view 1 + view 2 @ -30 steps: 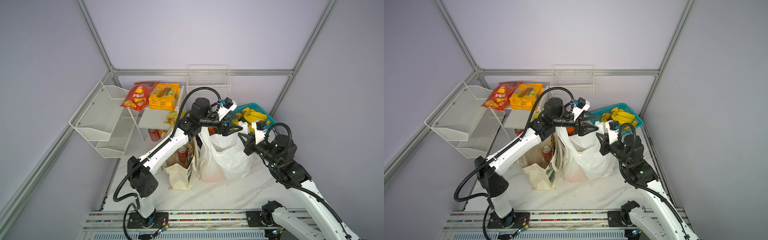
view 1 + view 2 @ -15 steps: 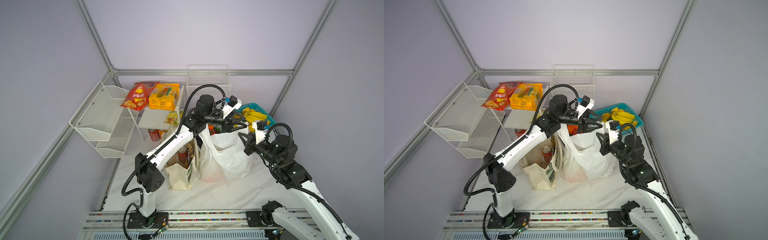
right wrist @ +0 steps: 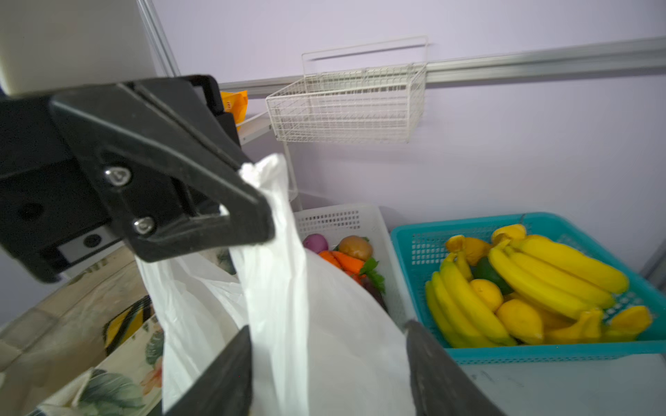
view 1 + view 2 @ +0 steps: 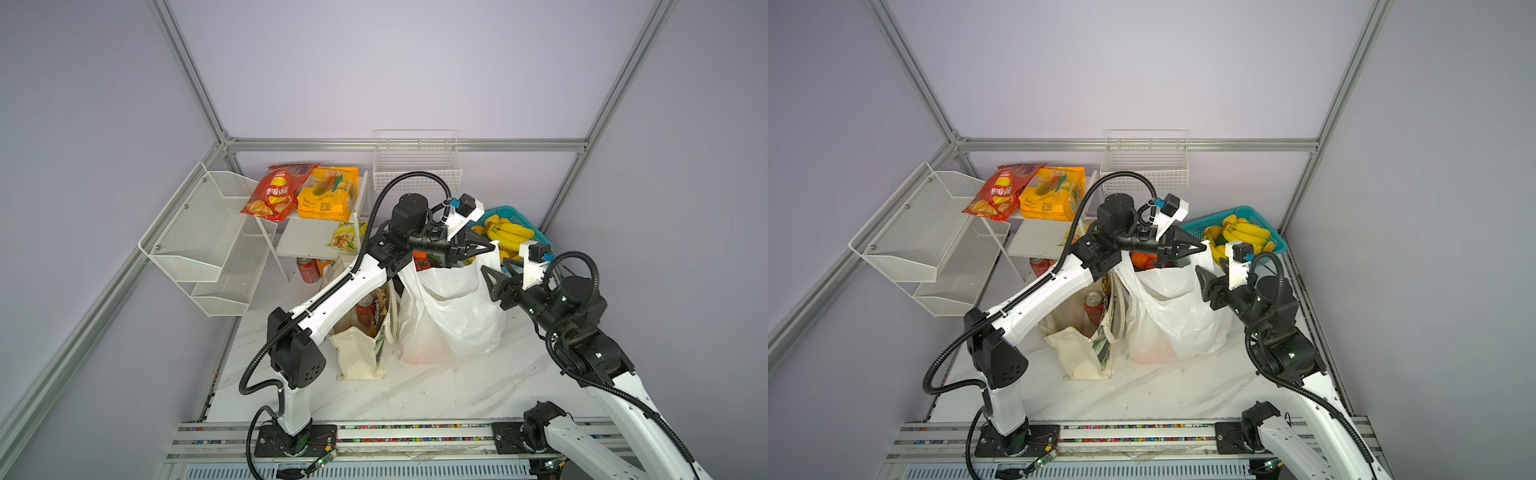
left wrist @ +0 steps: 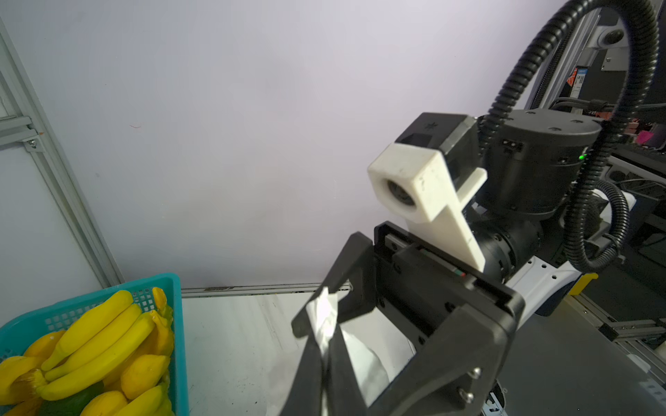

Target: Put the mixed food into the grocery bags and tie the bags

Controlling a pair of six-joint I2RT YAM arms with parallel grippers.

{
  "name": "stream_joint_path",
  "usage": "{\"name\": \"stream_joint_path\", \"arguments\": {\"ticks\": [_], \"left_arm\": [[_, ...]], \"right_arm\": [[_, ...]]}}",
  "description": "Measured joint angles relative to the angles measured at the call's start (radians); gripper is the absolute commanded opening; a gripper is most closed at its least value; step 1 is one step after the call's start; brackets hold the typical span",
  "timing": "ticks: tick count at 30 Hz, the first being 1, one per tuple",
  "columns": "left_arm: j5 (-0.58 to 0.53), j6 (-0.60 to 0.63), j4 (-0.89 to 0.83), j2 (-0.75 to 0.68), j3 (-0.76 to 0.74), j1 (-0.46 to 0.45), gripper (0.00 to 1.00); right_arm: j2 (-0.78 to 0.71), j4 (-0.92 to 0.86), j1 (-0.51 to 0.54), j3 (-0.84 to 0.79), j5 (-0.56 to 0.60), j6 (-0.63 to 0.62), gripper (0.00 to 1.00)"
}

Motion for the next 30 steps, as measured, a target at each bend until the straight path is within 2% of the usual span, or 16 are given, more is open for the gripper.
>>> {"name": "stream_joint_path", "arguments": {"ticks": [2,6,12,22,30], "left_arm": [[-0.008,-0.016,0.022,-0.012,-0.02,0.0,0.0],[-0.025,-0.06,0.045,-0.017,-0.026,0.0,0.0],[-0.053,-0.138,0.078,-0.034,-0.059,0.0,0.0],[-0.071,-0.245,0.131,-0.041,-0.09,-0.007,0.0],[-0.074,-0.34,0.171,-0.045,-0.103,-0.016,0.0]], "right_arm": [[-0.027,-0.006,0.0,-0.001,0.041,-0.01,0.97],[-0.018,0.007,0.0,-0.005,0.056,-0.017,0.98],[0.012,0.116,0.001,-0.094,0.047,-0.017,0.97],[0.097,0.472,0.008,-0.225,-0.005,-0.043,0.97],[0.18,0.712,0.012,-0.274,0.066,-0.072,0.96]]}}
